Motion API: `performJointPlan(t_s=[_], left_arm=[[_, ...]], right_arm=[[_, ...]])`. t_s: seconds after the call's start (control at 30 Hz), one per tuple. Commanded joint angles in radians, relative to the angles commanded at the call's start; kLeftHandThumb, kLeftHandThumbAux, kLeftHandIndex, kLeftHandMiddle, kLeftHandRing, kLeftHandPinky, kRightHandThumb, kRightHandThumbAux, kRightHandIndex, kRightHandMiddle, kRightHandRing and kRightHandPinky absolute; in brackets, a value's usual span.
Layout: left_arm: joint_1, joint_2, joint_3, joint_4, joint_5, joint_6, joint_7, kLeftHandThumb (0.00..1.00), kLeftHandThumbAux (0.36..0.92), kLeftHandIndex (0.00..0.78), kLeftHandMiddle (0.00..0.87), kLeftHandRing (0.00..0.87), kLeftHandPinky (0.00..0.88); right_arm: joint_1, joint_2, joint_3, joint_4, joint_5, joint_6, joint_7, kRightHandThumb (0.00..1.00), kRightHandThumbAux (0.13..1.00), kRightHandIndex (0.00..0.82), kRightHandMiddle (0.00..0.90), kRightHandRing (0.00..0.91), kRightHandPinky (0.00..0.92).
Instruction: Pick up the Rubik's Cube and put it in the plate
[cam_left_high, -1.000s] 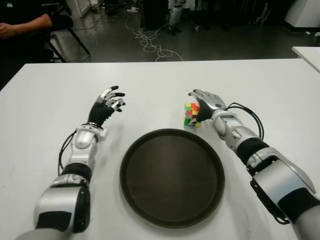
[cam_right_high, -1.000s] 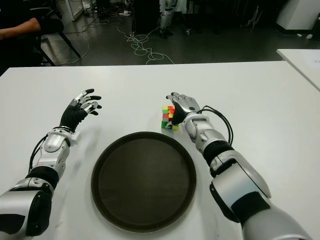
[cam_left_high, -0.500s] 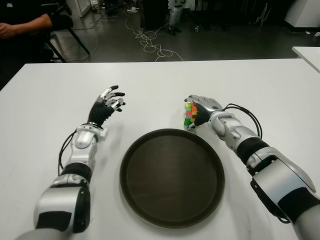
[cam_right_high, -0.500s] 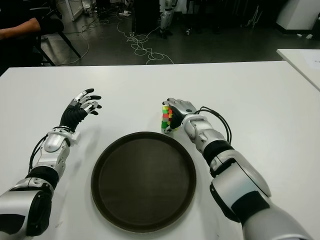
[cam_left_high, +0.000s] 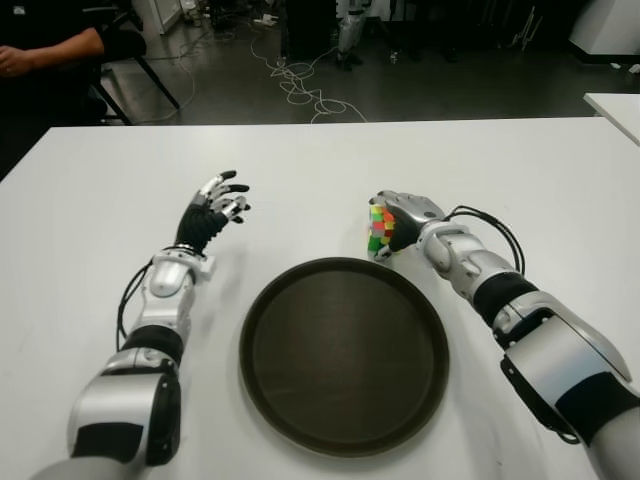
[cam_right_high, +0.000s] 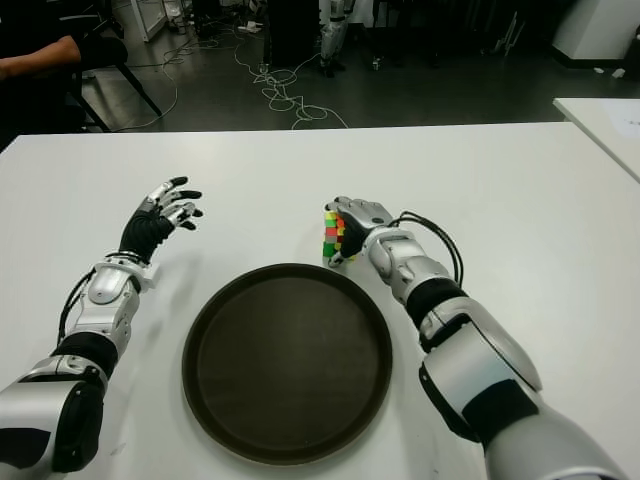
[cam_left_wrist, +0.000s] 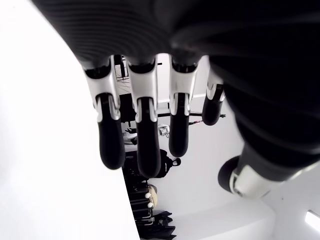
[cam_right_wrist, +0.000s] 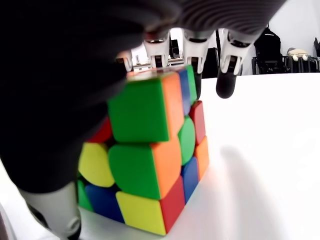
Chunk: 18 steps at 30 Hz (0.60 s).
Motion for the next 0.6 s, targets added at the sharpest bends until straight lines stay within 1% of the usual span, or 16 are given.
performJointPlan(t_s=[0.13,0.37,0.5,0.6], left_arm=[[0.001,0.001,-0.002,0.000,0.000,-0.004,-0.006,0.420,0.648,0.154,0.279,0.363,0.434],[0.002,0.002,-0.005,-0.002,0.003,-0.011,-0.009,0.413,0.649,0.153,0.281,0.366,0.435],[0.002,0.004,-0.008,-0.003,0.008,-0.010,0.003,0.417,0.636,0.156,0.284,0.367,0.428],[0.001,0.005,-0.009,-0.003,0.009,-0.008,0.007,0.423,0.629,0.157,0.292,0.375,0.440]], right_arm=[[0.003,0.002,-0.001,0.001,0.002,-0.006,-0.011,0.000,0.782,0.085,0.079,0.112,0.169],[0.015,0.004,-0.007,-0.005,0.007,-0.032,-0.062,0.000,0.781,0.096,0.105,0.152,0.226],[0.018,0.004,-0.012,-0.005,0.013,-0.041,-0.078,0.000,0.771,0.102,0.121,0.170,0.244],[0.019,0.005,-0.015,-0.005,0.015,-0.045,-0.087,0.000,0.766,0.105,0.131,0.185,0.257]])
